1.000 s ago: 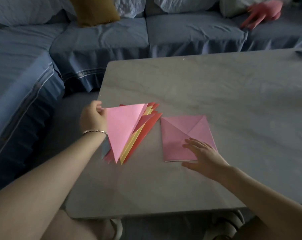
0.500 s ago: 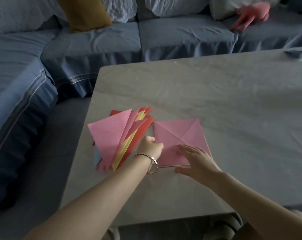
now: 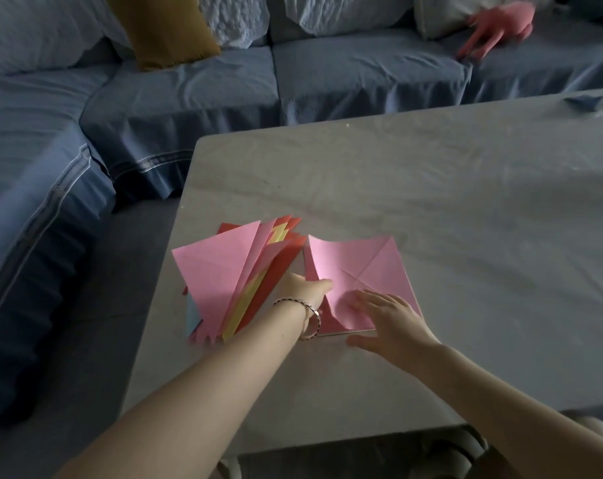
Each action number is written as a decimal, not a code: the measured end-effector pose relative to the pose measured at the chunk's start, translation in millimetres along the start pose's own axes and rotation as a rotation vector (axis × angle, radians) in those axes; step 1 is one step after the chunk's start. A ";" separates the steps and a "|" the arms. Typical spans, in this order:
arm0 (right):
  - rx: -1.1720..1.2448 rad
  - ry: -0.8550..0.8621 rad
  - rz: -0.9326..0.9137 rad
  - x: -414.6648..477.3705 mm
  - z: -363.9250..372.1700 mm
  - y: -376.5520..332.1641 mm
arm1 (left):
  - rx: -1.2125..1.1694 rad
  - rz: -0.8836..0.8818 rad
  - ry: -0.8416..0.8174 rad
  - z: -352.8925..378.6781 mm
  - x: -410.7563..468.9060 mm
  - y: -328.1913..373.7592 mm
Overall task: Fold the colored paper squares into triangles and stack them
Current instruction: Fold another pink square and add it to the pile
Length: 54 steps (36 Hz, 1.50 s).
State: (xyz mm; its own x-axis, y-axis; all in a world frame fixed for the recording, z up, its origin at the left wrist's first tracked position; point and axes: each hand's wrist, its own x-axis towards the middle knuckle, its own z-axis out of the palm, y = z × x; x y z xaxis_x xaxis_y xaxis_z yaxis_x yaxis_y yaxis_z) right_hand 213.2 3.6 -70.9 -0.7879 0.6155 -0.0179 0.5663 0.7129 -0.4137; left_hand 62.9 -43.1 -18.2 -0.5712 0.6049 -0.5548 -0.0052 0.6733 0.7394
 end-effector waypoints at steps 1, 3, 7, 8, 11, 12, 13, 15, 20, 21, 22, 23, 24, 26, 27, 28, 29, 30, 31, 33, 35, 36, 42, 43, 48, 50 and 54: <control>0.003 0.021 0.000 0.5 1.4 0.1 | 0.049 -0.024 -0.018 0.1 -1.6 1.3; 0.011 0.074 0.018 0.5 3.9 0.6 | 0.112 -0.012 -0.039 2.2 -0.6 0.6; 0.041 0.150 0.081 -1.4 1.7 6.8 | 0.118 0.054 -0.036 4.0 7.2 -3.4; 0.045 0.177 0.074 -2.3 -0.2 9.8 | 0.111 0.054 -0.053 0.9 7.2 -3.5; -0.003 0.293 -0.018 -6.0 -4.2 23.0 | 0.155 0.069 -0.104 -16.0 6.7 -4.5; 0.005 0.311 -0.052 -7.4 -6.6 26.1 | 0.186 0.082 -0.103 -23.2 6.8 -5.8; 0.020 0.316 -0.085 -8.5 -9.2 28.0 | 0.223 0.080 -0.101 -30.5 8.7 -7.7; 0.066 0.280 -0.154 -10.8 -14.7 28.7 | 0.326 0.049 -0.125 -42.3 12.8 -11.6; 0.099 0.146 -0.339 -12.6 -26.2 9.9 | 0.251 -0.015 -0.254 -59.9 23.2 -16.3; 0.097 0.124 -0.372 -13.0 -27.8 4.0 | 0.247 0.006 -0.205 -60.8 26.6 -17.2; 0.100 0.101 -0.398 -14.0 -29.5 -2.6 | 0.241 0.027 -0.141 -61.1 29.8 -16.9; 0.101 0.088 -0.421 -14.9 -30.4 -8.3 | 0.235 0.040 -0.094 -61.1 29.9 -14.7; 0.102 0.079 -0.440 -16.1 -31.4 -13.8 | 0.240 0.069 -0.043 -61.2 28.8 -13.8; 0.115 0.082 -0.456 -17.6 -32.4 -20.8 | 0.262 0.120 0.059 -59.8 26.4 -13.5; 0.134 0.084 -0.447 -18.4 -32.3 -21.9 | 0.267 0.134 0.069 -59.0 26.3 -14.0; 0.154 0.087 -0.432 -18.9 -32.1 -21.9 | 0.276 0.158 0.081 -59.4 26.0 -15.1; 0.171 0.089 -0.418 -19.1 -32.3 -21.2 | 0.288 0.191 0.118 -60.2 24.9 -16.0; 0.177 0.085 -0.409 -19.2 -33.2 -20.7 | 0.310 0.213 0.147 -61.1 23.8 -16.2; 0.177 0.083 -0.402 -19.4 -34.2 -20.2 | 0.309 0.235 0.174 -62.3 23.7 -17.3; 0.191 0.071 -0.387 -20.1 -37.6 -21.6 | 0.315 0.281 0.219 -66.3 24.3 -19.6; 0.275 0.071 -0.320 -20.0 -40.7 -25.0 | 0.325 0.343 0.250 -70.0 22.6 -21.3; 0.336 0.075 -0.278 -19.5 -42.9 -28.1 | 0.335 0.381 0.245 -71.1 19.4 -20.3; 0.501 0.145 -0.175 -10.5 -56.5 -47.1 | 0.372 0.610 0.025 -65.1 -24.5 -3.6; 0.538 0.175 -0.159 -8.8 -58.0 -49.8 | 0.388 0.647 -0.009 -63.3 -31.3 -2.5; 0.839 0.391 0.001 0.3 -60.0 -59.1 | 0.221 0.726 -0.127 -57.9 -50.9 -1.3; 0.882 0.428 0.071 2.6 -60.3 -60.9 | 0.149 0.725 -0.126 -57.7 -52.5 -0.8; 0.776 0.479 0.131 2.3 -62.0 -63.7 | 0.036 0.695 -0.116 -59.7 -54.0 0.4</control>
State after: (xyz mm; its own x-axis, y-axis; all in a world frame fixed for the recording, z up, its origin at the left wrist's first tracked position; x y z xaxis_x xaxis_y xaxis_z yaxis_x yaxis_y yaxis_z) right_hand 190.3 -19.5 11.8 -0.4466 0.8721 0.2000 0.1866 0.3094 -0.9325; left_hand 44.7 -100.9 34.8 -0.3416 0.9398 0.0026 0.3570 0.1271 0.9254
